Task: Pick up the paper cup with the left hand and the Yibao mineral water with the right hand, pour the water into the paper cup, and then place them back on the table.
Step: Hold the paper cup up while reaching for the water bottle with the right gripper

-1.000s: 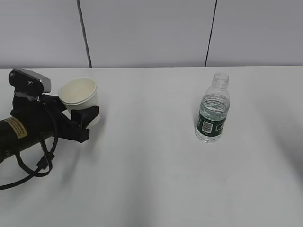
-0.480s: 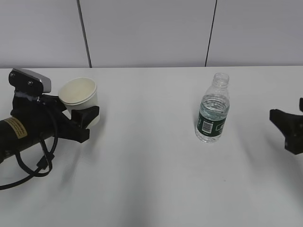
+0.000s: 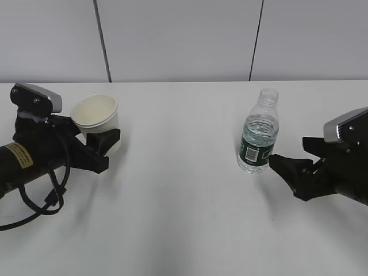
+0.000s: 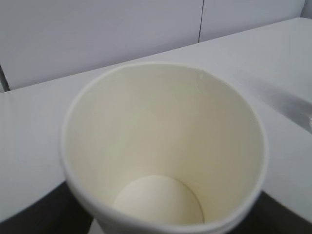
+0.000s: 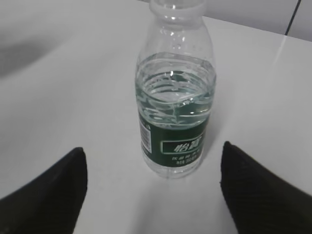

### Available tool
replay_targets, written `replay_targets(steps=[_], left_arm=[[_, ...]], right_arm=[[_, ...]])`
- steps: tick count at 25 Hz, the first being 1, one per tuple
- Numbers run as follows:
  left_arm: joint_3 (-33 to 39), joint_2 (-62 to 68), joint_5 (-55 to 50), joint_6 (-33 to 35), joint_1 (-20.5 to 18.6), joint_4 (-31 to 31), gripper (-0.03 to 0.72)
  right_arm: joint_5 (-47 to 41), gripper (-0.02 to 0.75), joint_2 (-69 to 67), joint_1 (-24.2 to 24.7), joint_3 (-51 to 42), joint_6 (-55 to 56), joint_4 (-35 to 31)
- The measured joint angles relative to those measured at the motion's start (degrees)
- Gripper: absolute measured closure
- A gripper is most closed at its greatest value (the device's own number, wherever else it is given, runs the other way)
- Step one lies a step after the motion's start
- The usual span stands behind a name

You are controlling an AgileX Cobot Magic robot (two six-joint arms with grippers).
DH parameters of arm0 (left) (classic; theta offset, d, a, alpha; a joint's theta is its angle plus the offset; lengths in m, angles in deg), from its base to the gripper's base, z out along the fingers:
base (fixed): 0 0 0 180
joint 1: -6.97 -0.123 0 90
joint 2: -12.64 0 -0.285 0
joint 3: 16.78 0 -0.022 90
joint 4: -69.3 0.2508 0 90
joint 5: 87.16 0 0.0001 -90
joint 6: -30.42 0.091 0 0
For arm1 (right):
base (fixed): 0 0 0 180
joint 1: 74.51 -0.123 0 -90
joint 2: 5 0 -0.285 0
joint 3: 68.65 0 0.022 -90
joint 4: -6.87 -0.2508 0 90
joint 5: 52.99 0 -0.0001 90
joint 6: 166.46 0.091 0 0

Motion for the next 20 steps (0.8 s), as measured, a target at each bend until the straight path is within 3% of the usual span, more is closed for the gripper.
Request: replay_targets(steps=[4, 20], left_arm=[[0.0, 0.0, 0.0, 0.0, 0.0, 0.0, 0.238], [0.0, 0.0, 0.0, -0.25, 0.0, 0.06, 0.238]], right_arm=[[3.45, 0.068, -5.57, 0.0, 2.01, 0.0, -1.55], [18.11, 0.066, -25.37, 0.0, 12.12, 0.0, -2.48]])
